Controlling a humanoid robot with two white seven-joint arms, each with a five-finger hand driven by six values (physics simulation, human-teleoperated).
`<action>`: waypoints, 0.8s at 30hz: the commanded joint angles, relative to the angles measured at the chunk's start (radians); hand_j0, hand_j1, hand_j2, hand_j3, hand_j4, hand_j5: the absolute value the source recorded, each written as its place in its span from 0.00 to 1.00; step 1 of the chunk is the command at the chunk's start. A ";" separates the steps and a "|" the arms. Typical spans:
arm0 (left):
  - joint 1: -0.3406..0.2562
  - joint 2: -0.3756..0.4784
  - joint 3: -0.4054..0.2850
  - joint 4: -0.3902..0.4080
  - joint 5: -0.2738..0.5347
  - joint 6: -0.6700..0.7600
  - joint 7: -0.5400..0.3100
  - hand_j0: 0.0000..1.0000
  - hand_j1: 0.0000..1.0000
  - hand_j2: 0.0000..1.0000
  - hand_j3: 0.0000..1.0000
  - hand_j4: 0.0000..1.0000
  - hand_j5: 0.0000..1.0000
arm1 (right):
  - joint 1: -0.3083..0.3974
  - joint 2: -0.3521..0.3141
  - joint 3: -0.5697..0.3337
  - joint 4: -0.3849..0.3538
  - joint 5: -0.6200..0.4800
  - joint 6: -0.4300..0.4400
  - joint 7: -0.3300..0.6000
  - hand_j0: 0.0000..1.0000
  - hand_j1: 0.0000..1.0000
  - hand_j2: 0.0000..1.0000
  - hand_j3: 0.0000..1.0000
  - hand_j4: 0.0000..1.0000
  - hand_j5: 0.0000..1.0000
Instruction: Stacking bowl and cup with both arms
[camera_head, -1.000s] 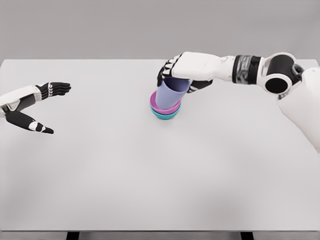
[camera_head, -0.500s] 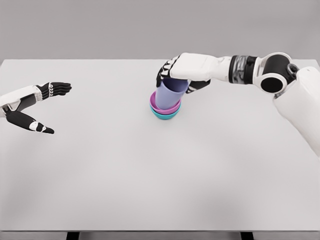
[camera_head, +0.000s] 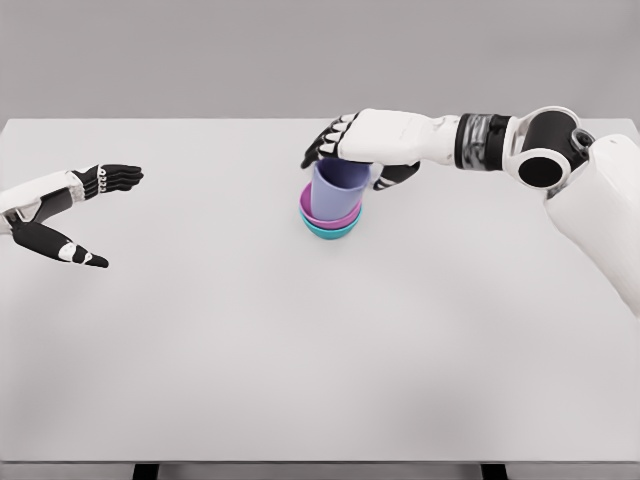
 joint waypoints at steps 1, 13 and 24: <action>0.000 0.001 0.002 0.000 0.008 0.002 0.000 1.00 1.00 1.00 1.00 1.00 1.00 | 0.000 -0.001 -0.002 -0.003 -0.005 0.003 0.000 1.00 1.00 1.00 1.00 1.00 1.00; 0.002 0.004 0.003 0.007 -0.008 0.002 0.000 1.00 1.00 1.00 1.00 1.00 1.00 | 0.003 -0.087 -0.370 0.248 -0.017 0.003 0.000 1.00 1.00 1.00 1.00 1.00 1.00; 0.020 0.004 0.006 0.000 -0.008 0.002 0.000 1.00 1.00 1.00 1.00 1.00 1.00 | 0.049 -0.153 -0.244 0.389 -0.010 0.003 0.000 1.00 1.00 1.00 1.00 1.00 1.00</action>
